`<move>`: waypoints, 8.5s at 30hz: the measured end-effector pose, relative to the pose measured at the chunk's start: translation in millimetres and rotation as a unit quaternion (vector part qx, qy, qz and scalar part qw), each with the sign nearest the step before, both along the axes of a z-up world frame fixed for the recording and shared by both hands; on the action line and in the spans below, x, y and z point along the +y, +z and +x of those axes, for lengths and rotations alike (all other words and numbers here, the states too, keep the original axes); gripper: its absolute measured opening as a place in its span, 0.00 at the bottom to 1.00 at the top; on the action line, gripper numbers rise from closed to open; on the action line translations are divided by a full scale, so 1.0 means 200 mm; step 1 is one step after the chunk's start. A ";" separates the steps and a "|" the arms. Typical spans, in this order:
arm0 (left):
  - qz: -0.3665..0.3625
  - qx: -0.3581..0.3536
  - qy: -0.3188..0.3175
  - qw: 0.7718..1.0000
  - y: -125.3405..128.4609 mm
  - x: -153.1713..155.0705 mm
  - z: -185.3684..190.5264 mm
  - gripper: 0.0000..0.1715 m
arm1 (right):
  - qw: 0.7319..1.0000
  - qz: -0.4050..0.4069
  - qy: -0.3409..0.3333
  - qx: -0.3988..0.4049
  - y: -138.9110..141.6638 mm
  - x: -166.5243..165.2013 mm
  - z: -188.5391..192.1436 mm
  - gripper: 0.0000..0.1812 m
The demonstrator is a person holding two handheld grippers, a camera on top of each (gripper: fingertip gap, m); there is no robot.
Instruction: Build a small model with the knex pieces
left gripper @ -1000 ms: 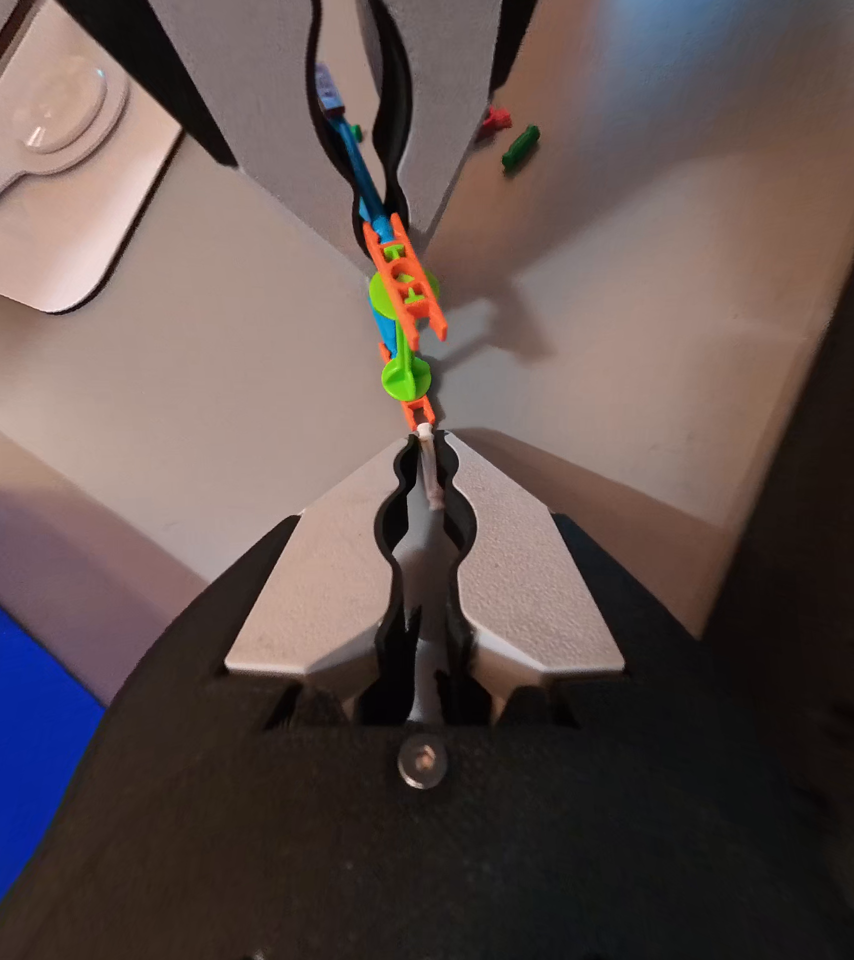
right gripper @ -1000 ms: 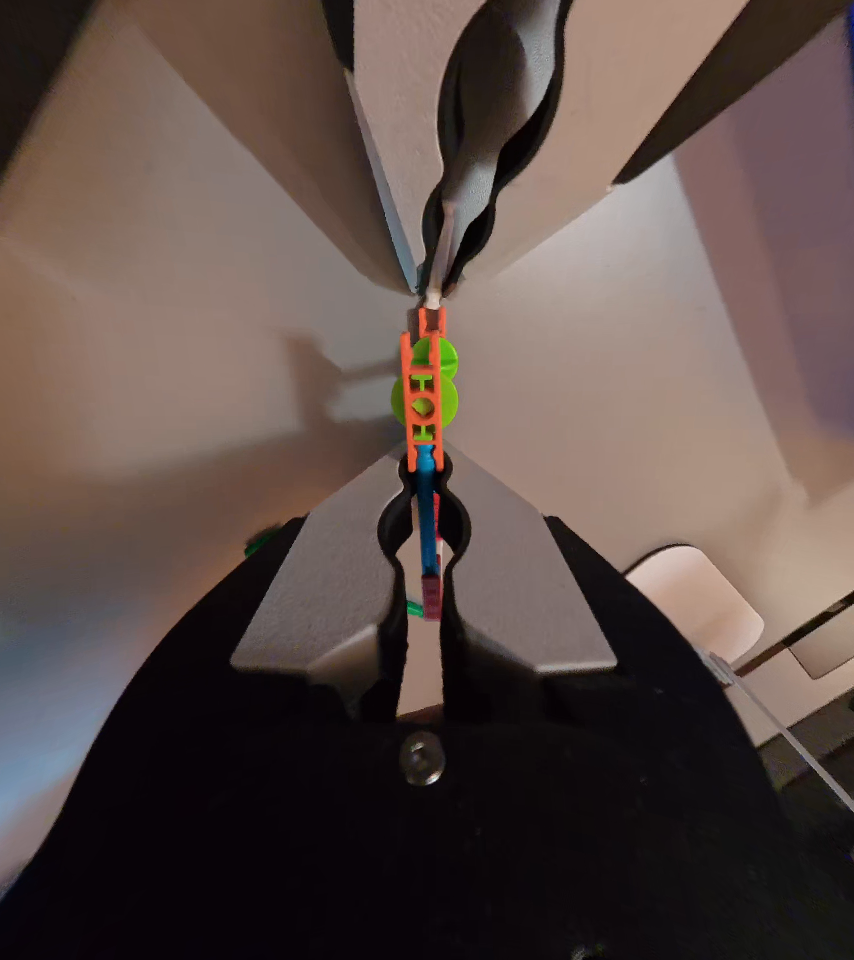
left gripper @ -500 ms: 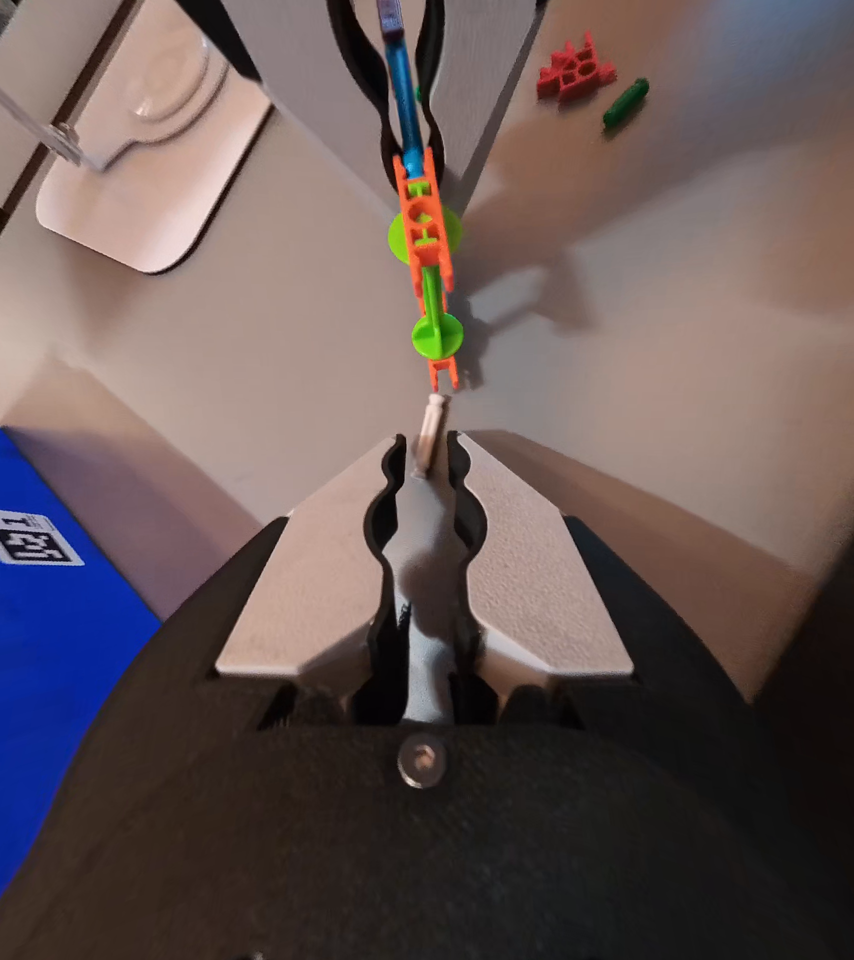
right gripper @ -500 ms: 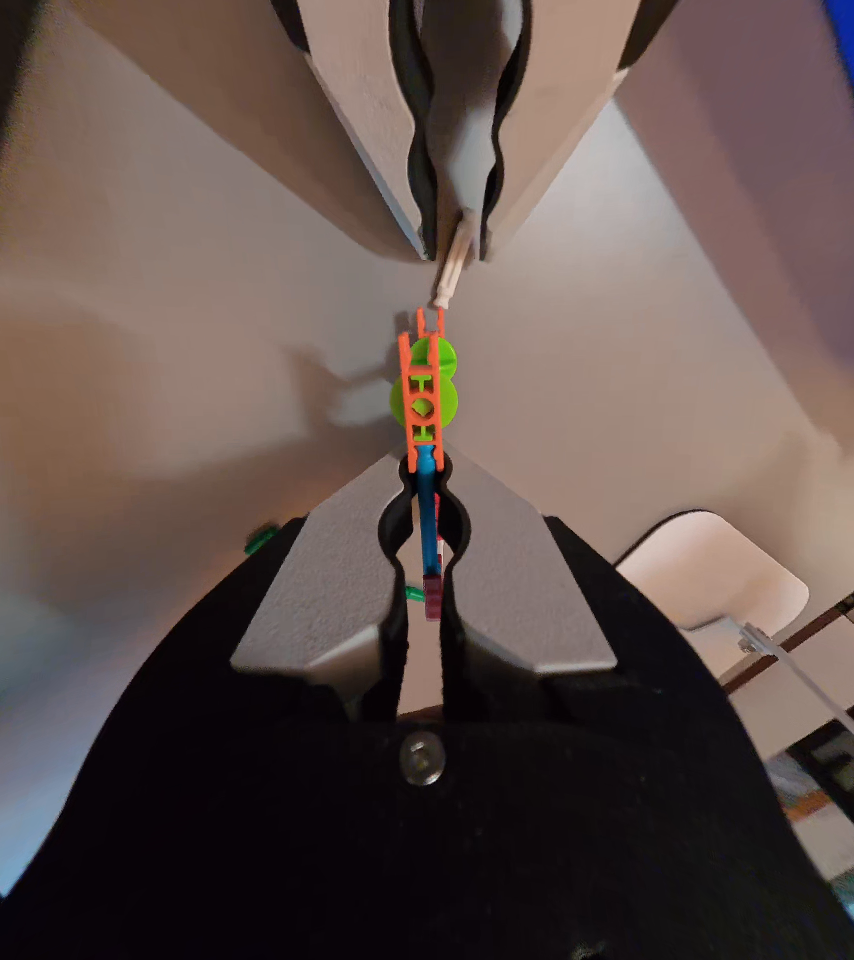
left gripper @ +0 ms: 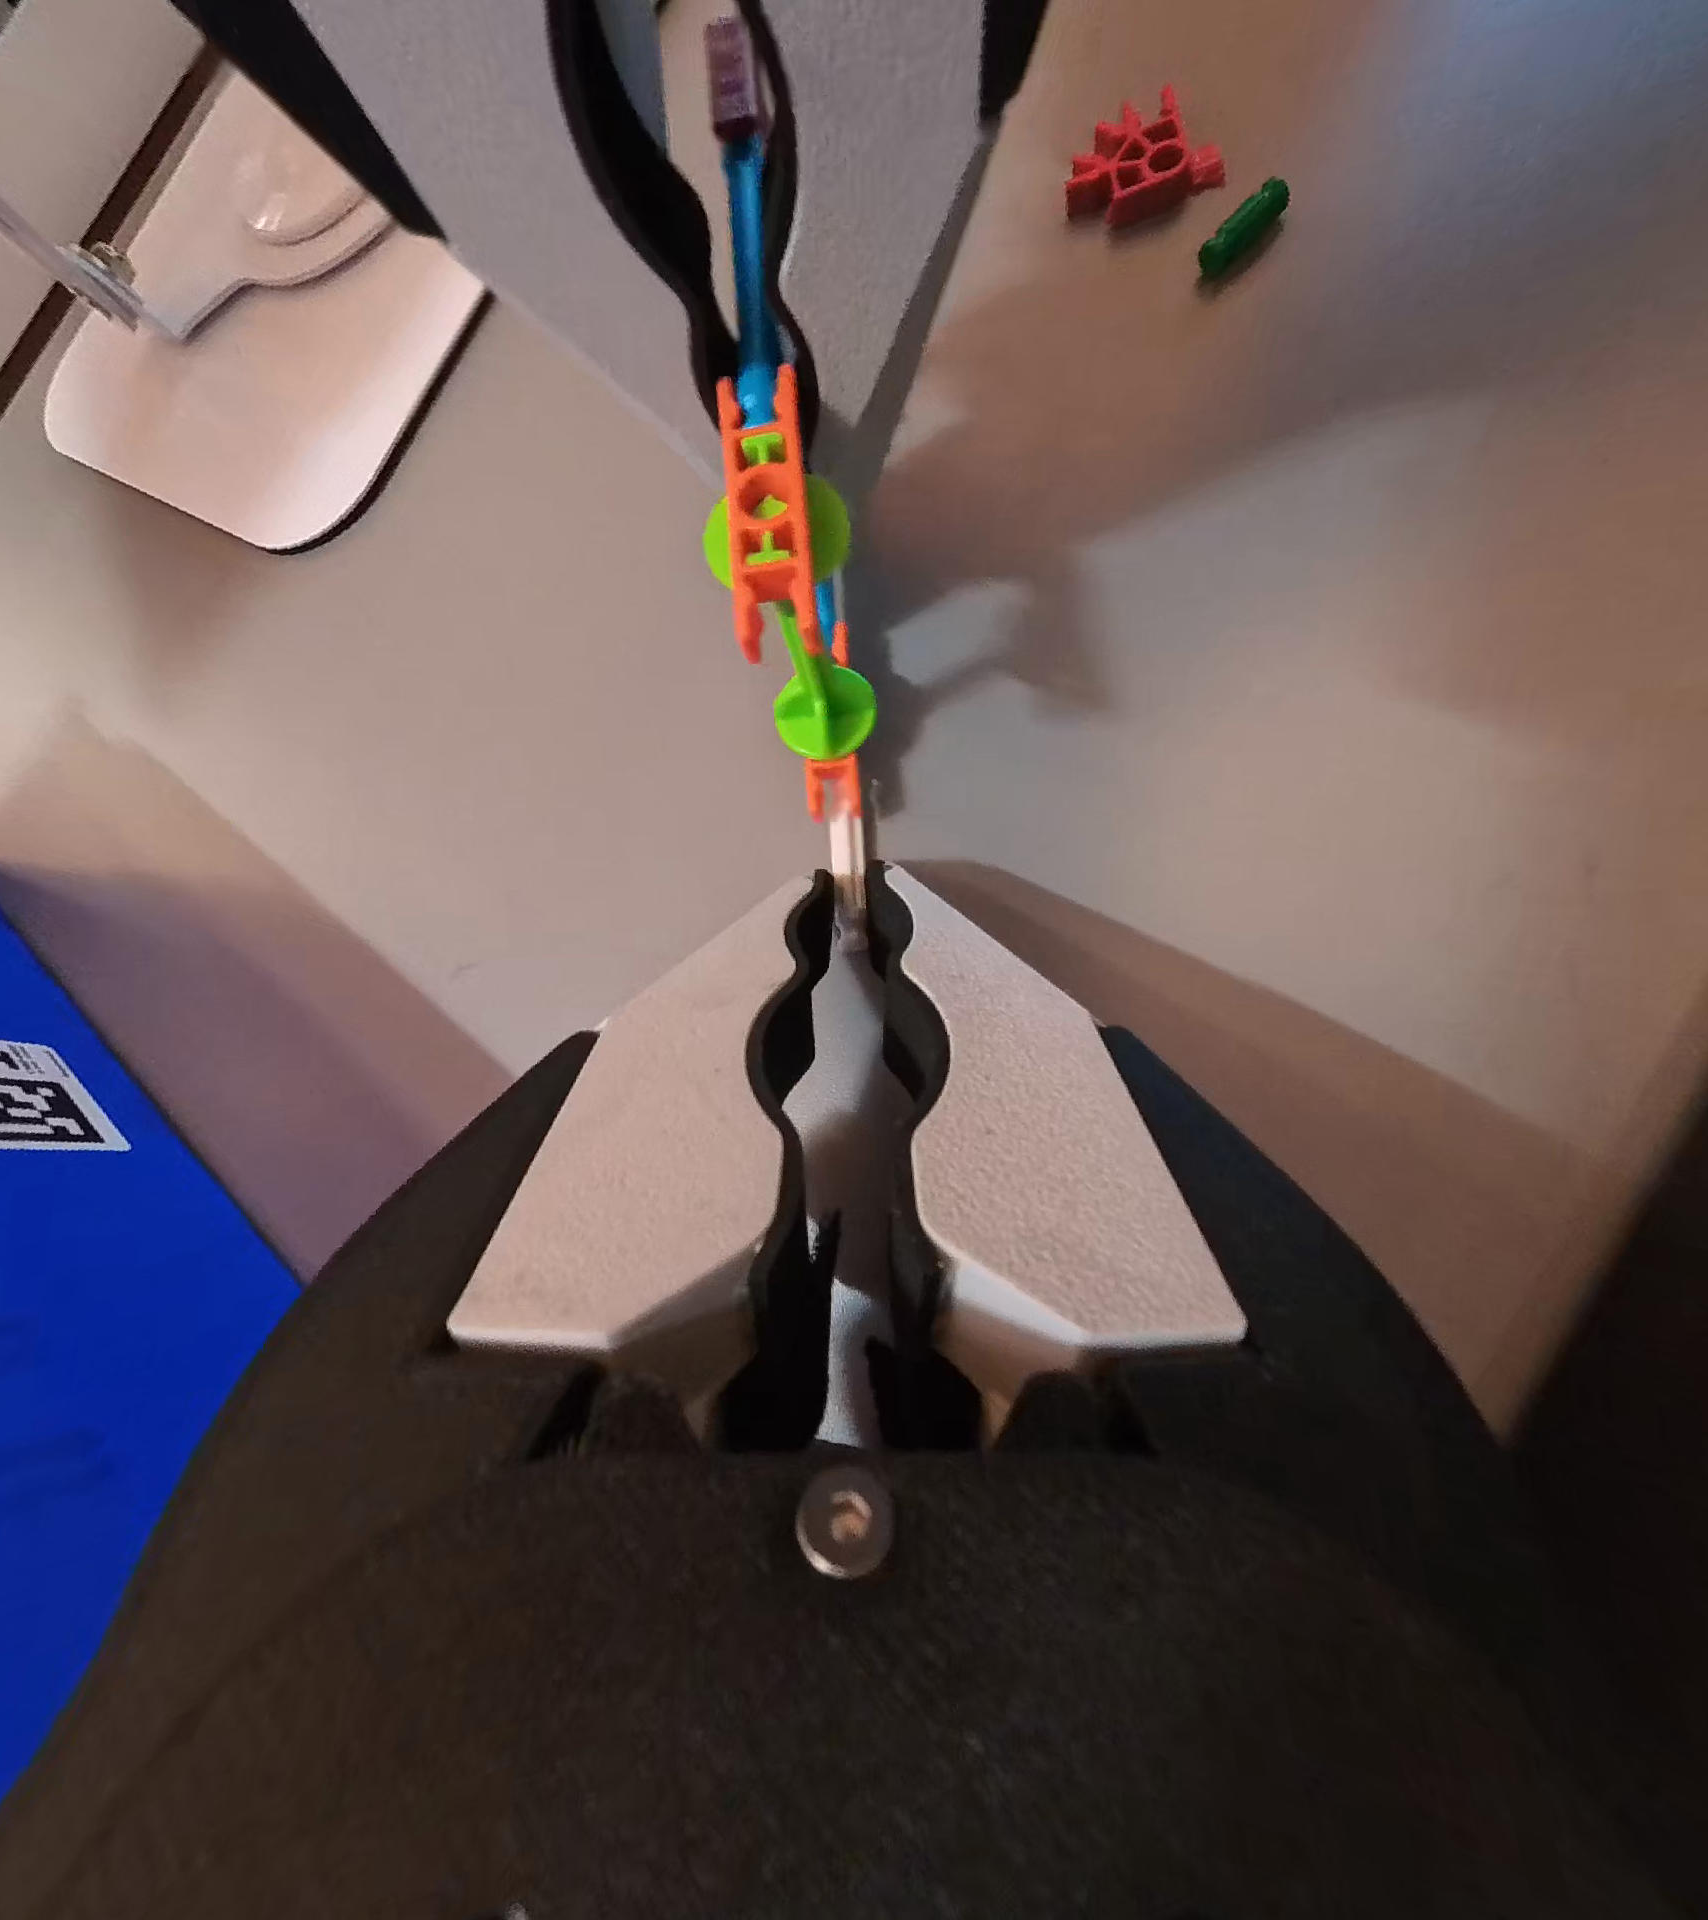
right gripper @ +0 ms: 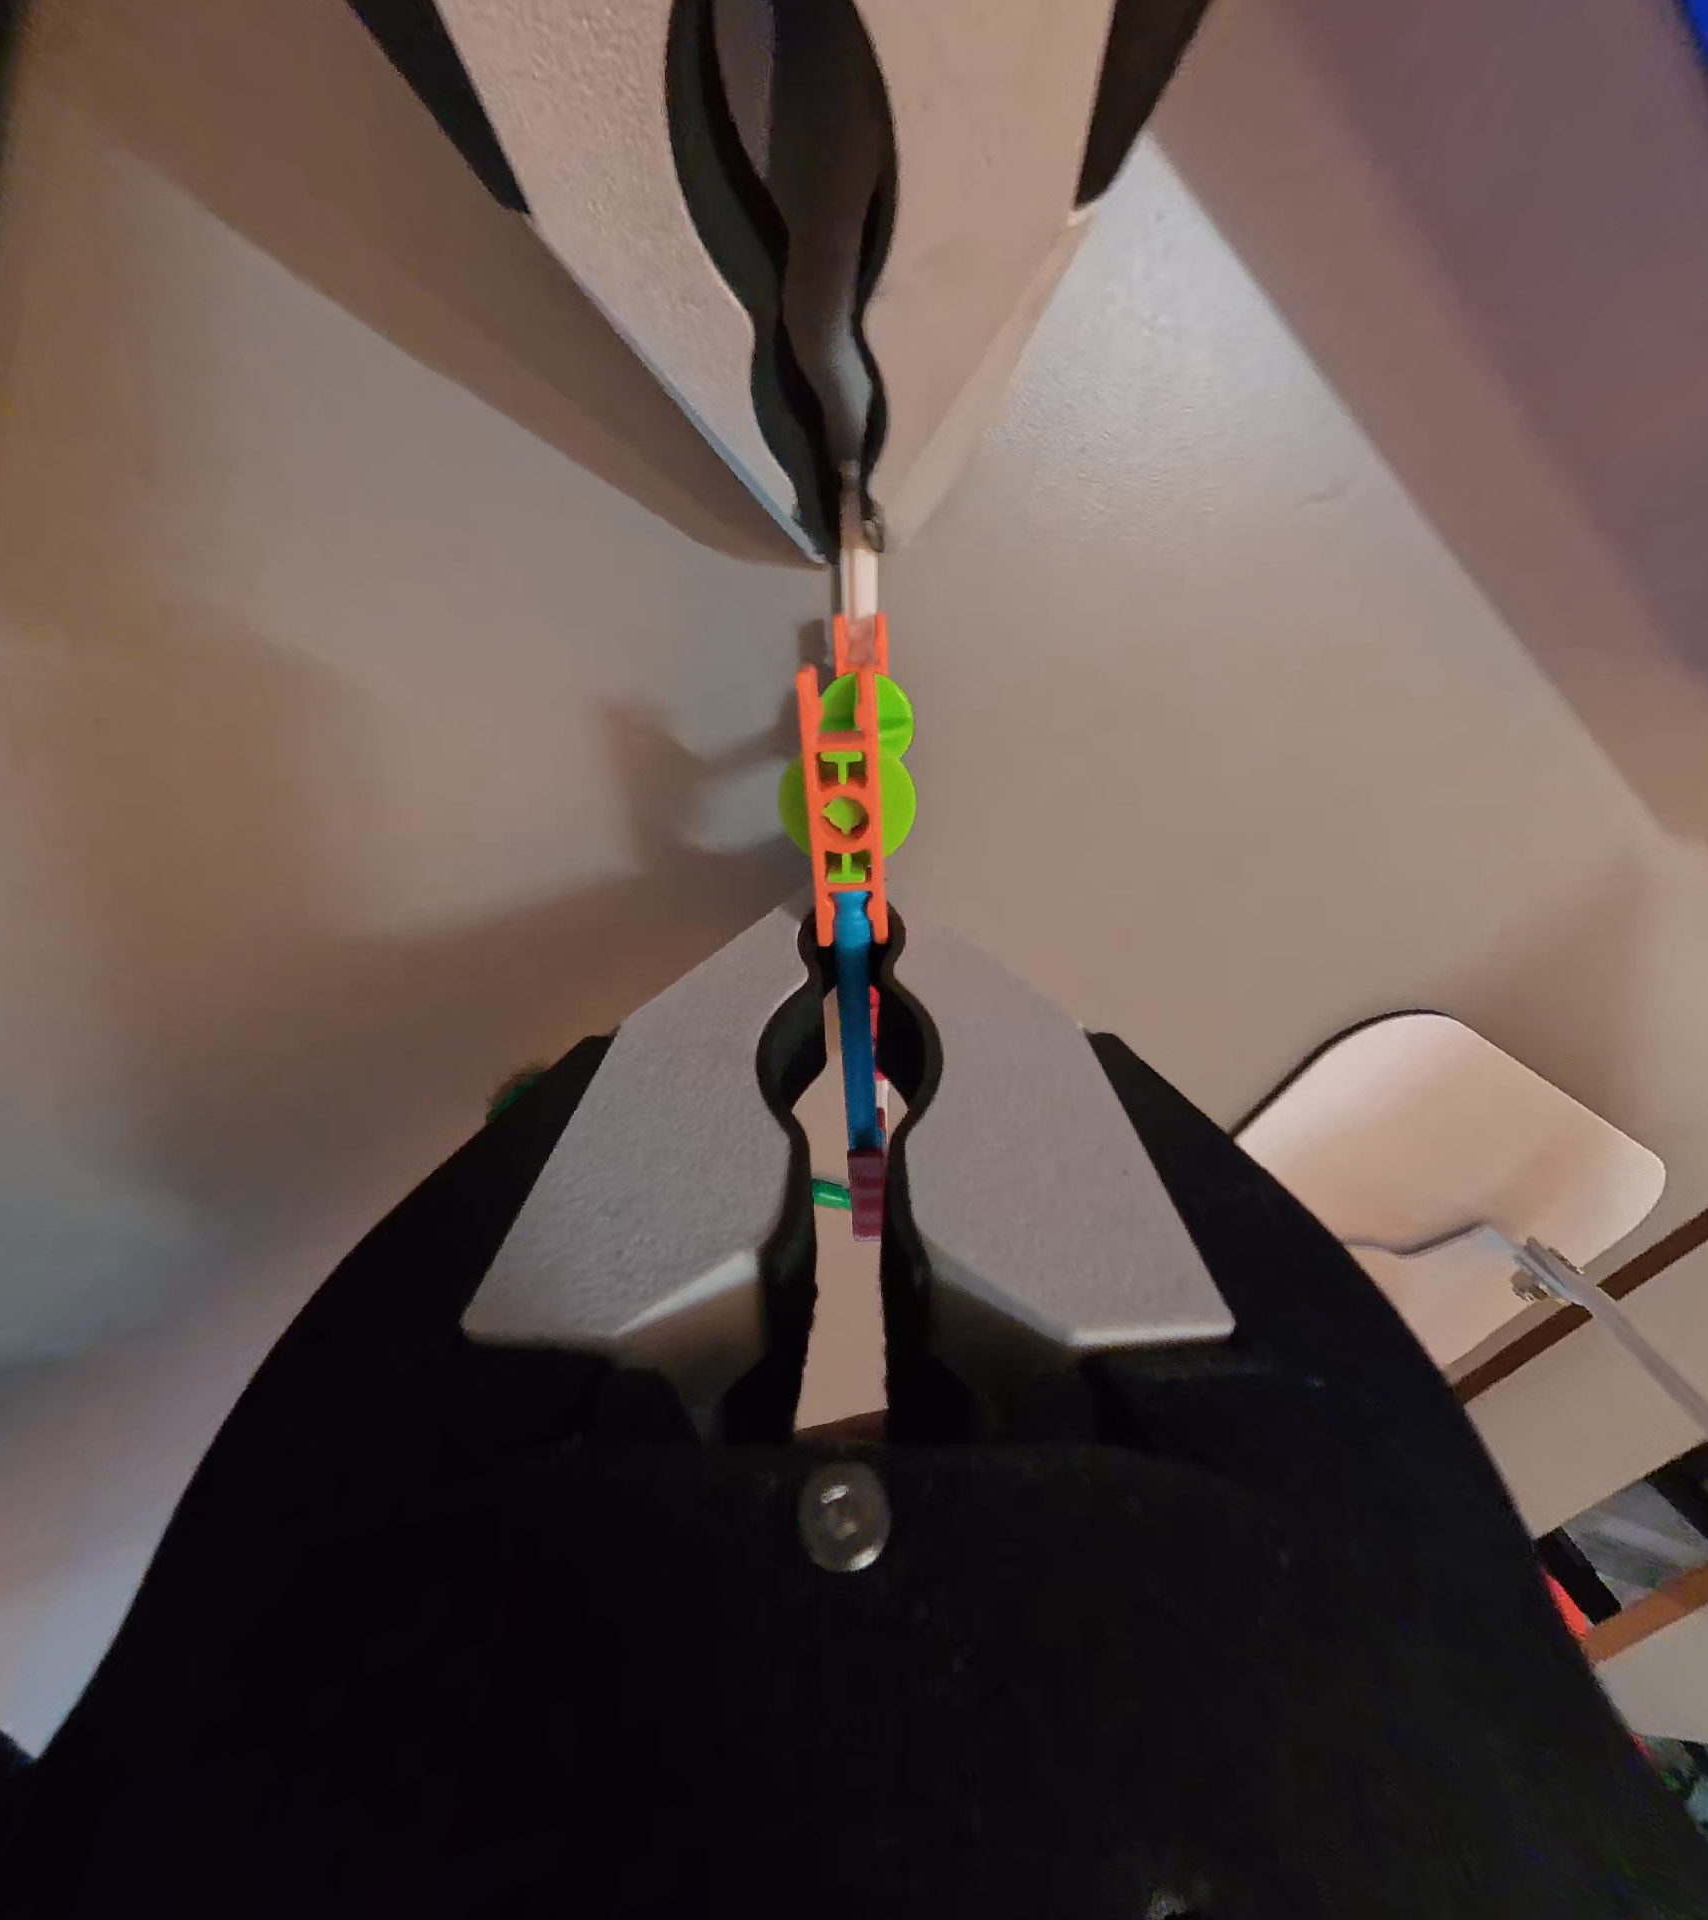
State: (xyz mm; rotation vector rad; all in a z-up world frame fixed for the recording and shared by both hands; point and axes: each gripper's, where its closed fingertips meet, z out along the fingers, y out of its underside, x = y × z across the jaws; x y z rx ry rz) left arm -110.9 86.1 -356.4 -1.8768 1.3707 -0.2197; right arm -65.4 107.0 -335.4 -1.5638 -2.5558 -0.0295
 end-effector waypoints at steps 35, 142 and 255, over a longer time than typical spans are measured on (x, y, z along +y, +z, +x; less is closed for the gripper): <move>0.032 -0.016 -0.010 0.999 0.03 0.05 0.05 0.00 | 0.999 -0.046 -0.004 -0.014 -0.04 0.01 -0.01 0.00; -0.084 0.128 0.148 0.977 0.29 0.98 -0.92 0.02 | 0.993 -0.019 -0.053 0.100 -0.03 0.07 0.09 0.06; -0.003 0.094 -0.072 0.993 0.02 -0.16 0.06 0.14 | 0.983 -0.141 -0.050 0.107 0.09 -0.11 0.22 0.00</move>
